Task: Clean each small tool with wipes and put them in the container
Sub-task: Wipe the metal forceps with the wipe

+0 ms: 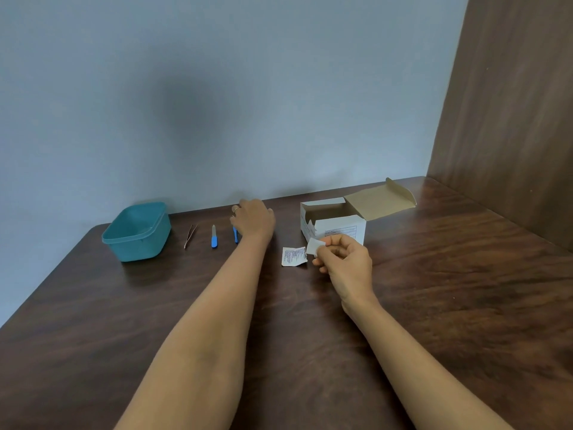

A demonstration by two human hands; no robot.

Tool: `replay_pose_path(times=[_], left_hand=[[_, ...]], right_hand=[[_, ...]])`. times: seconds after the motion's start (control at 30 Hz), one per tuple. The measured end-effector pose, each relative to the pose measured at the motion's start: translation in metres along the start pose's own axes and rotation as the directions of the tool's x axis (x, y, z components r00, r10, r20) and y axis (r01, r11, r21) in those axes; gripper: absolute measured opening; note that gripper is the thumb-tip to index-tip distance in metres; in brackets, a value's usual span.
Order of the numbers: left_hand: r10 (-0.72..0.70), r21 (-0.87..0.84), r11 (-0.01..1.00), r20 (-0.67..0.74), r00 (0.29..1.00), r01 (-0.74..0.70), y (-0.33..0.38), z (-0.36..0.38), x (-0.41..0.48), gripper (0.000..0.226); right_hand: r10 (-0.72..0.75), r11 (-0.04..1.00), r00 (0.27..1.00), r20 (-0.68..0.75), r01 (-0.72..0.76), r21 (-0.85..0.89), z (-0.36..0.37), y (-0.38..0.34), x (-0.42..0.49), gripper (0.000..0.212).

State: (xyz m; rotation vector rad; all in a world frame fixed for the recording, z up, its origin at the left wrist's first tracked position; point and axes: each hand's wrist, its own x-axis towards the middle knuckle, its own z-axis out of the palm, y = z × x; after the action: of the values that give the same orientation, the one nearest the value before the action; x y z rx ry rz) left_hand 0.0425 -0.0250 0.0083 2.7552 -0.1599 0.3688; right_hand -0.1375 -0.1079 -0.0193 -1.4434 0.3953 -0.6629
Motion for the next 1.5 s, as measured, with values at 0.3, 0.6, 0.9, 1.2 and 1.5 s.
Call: replay_pose_path(times=[0.3, 0.6, 0.9, 1.2, 1.5], left_hand=[[0.027, 0.147, 0.989, 0.012, 1.000, -0.029, 0.003, 0.013, 0.015, 0.027], [0.068, -0.004, 0.998, -0.134, 0.989, -0.069, 0.006, 0.014, 0.007, 0.022], [-0.072, -0.946, 0.299, 0.110, 0.991, 0.126, -0.010, -0.023, -0.048, 0.004], [0.152, -0.948, -0.083, 0.292, 0.944, 0.307, -0.043, -0.056, -0.144, 0.037], [0.103, -0.946, -0.037, 0.318, 0.943, 0.323, -0.064, -0.072, -0.196, 0.026]], right_hand=[[-0.010, 1.000, 1.000, 0.014, 0.010, -0.016, 0.000, 0.001, 0.002, 0.009], [-0.017, 0.999, 1.000, 0.014, 0.017, -0.034, -0.001, 0.000, 0.002, 0.008], [-0.017, 1.000, 1.000, 0.025, 0.018, -0.020, -0.001, -0.004, -0.001, 0.010], [-0.076, 0.996, 0.995, 0.064, 0.078, -0.034, -0.001, -0.010, -0.010, 0.011], [-0.162, 0.976, 0.962, 0.221, 0.190, -0.110, 0.006, -0.012, -0.025, 0.012]])
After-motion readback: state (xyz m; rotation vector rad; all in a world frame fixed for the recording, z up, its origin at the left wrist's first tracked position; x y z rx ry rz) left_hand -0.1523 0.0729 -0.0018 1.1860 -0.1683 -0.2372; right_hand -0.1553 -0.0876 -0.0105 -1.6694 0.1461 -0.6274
